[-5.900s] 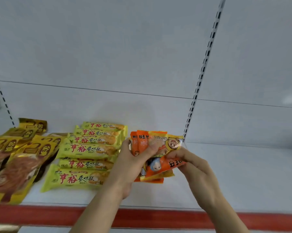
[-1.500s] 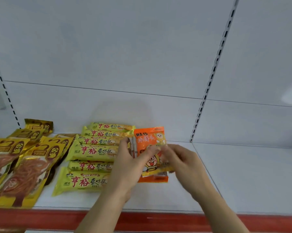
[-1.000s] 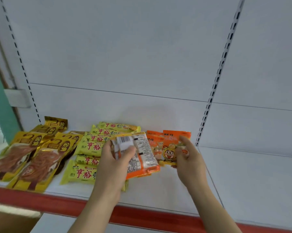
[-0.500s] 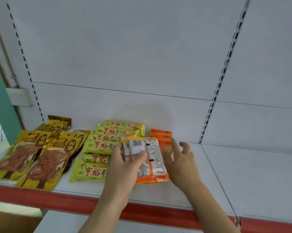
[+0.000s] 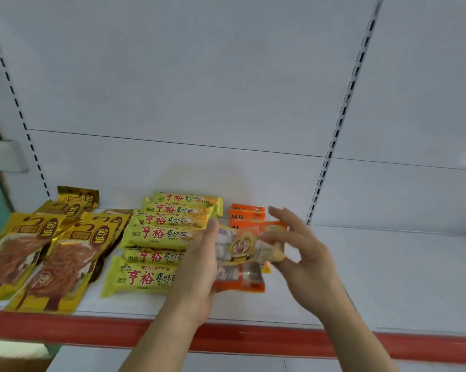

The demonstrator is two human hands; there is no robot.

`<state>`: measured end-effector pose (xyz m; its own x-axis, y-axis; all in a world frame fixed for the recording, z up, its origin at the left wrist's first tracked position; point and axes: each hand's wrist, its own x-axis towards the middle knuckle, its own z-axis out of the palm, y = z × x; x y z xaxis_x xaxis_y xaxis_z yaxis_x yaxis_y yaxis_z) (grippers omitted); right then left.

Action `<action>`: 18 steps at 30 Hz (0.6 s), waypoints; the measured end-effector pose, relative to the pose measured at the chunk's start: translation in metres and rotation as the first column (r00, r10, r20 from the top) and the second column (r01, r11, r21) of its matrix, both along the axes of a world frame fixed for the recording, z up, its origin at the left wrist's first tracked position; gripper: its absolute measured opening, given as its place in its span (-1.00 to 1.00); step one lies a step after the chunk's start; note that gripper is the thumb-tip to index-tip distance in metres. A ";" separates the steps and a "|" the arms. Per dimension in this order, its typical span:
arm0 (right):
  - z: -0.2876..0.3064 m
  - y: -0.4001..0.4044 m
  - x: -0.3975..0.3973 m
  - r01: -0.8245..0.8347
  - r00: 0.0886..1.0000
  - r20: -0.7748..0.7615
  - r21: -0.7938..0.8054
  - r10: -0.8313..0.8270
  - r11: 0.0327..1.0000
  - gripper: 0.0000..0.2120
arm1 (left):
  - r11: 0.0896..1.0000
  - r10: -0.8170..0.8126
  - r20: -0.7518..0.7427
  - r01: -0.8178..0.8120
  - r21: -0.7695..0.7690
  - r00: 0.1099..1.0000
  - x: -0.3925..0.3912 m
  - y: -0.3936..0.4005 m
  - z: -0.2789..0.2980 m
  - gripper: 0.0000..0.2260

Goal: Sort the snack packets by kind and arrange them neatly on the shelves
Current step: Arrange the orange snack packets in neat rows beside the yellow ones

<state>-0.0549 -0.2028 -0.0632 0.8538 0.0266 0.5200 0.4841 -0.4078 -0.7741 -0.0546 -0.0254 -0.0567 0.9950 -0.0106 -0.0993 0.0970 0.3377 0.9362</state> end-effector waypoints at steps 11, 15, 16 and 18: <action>-0.010 0.021 0.000 -0.087 0.937 -0.299 0.293 0.178 0.952 -0.72 | 0.964 0.133 0.207 -0.175 0.200 0.969 -0.001 -0.002 -0.012 -0.70; -0.012 0.022 -0.006 0.059 0.979 -0.201 0.161 -0.026 0.985 -0.57 | 0.960 0.178 0.191 -0.213 0.182 0.965 -0.002 -0.001 -0.014 -0.87; -0.014 0.016 -0.002 0.125 0.974 -0.210 0.165 -0.089 0.978 -0.55 | 0.959 0.212 0.174 -0.239 0.154 0.962 -0.002 0.003 -0.014 -0.92; -0.011 0.002 0.010 0.268 0.941 -0.242 0.102 -0.237 0.958 -0.52 | 0.945 0.263 0.171 -0.289 0.154 0.950 -0.002 0.012 -0.014 -0.93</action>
